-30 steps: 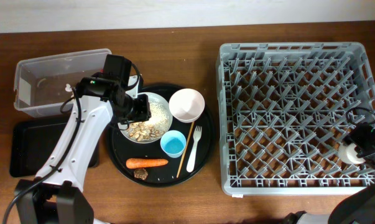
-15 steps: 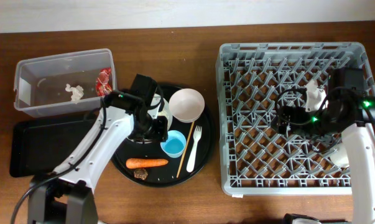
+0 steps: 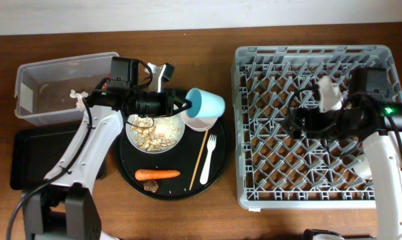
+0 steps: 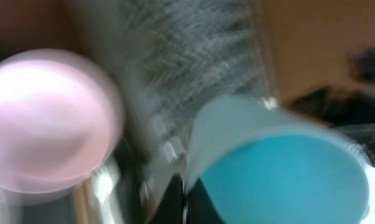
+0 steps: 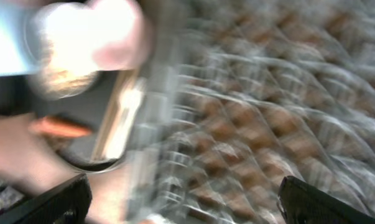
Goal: Sort waste into correct bins and load items into the dishwasher rack
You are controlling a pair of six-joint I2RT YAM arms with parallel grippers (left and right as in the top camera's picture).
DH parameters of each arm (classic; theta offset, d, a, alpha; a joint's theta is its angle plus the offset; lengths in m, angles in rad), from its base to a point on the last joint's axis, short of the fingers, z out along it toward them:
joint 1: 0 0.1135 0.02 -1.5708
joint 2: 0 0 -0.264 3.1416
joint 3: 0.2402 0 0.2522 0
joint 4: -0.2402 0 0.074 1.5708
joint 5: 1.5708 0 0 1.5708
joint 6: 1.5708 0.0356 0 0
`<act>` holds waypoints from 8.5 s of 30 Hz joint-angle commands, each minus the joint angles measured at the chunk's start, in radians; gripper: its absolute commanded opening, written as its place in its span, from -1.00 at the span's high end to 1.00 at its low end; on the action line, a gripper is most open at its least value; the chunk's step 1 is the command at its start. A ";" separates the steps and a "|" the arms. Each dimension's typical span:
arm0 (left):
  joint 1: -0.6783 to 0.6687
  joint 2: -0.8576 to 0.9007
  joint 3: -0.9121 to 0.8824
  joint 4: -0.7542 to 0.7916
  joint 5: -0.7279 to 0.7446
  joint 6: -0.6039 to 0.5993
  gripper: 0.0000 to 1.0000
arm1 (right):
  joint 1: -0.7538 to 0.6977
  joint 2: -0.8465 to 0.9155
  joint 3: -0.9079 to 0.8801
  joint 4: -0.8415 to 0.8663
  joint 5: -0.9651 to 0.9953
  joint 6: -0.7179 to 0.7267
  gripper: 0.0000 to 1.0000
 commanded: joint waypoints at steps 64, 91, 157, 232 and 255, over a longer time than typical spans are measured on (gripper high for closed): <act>-0.098 0.062 0.013 -0.068 -0.816 -0.103 -0.23 | 0.040 0.163 0.278 -0.248 0.233 0.193 -0.97; -0.361 -0.127 0.016 -0.074 -0.764 -0.081 0.99 | 0.247 0.166 0.278 -0.218 0.128 0.306 -0.44; -0.038 -0.288 0.014 -0.610 -1.051 -0.093 -0.15 | 0.594 0.262 0.357 -0.233 0.311 0.536 -0.97; 0.129 -0.288 0.014 -0.687 -1.054 -0.114 -0.29 | 0.730 0.773 0.295 0.162 0.482 0.834 -0.52; 0.129 -0.288 0.014 -0.687 -1.054 -0.114 -0.29 | 0.729 0.796 0.177 0.268 0.486 0.904 0.70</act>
